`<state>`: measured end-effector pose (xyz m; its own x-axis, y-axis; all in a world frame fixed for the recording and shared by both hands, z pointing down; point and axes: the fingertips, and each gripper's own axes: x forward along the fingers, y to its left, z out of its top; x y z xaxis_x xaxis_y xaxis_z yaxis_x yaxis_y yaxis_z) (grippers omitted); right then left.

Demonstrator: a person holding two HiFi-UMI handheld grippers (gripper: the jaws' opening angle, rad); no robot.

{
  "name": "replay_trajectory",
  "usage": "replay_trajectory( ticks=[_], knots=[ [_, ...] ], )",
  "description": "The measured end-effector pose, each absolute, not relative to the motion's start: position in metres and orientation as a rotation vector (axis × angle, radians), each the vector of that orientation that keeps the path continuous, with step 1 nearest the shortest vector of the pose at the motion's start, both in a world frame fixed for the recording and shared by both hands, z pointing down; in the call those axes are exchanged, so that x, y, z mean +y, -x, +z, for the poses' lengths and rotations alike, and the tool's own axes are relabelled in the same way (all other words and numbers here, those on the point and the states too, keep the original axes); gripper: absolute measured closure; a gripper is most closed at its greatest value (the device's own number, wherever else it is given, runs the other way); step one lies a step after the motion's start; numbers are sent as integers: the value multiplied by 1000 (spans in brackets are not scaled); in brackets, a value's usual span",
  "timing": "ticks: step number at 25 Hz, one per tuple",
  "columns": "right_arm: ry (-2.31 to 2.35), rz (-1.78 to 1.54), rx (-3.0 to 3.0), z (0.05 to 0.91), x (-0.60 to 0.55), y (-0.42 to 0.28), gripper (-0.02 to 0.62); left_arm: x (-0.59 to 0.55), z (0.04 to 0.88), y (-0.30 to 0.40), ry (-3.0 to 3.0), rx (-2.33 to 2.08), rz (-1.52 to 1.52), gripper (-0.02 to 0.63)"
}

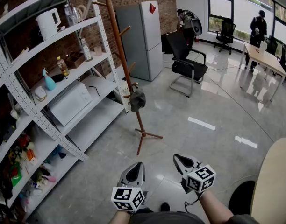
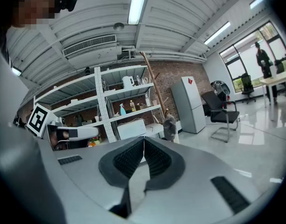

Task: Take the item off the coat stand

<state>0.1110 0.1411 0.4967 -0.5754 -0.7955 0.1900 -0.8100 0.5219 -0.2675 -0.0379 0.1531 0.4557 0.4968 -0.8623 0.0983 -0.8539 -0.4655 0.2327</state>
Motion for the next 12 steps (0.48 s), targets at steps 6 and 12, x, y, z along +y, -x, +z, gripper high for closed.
replay_trajectory(
  ticks=[6, 12],
  knots=[
    [-1385, 505, -2715, 497, 140, -117, 586, 157, 453, 32, -2484, -1491, -48, 600],
    [-1414, 500, -2719, 495, 132, -124, 587, 145, 457, 30, -2486, -1491, -45, 600]
  ],
)
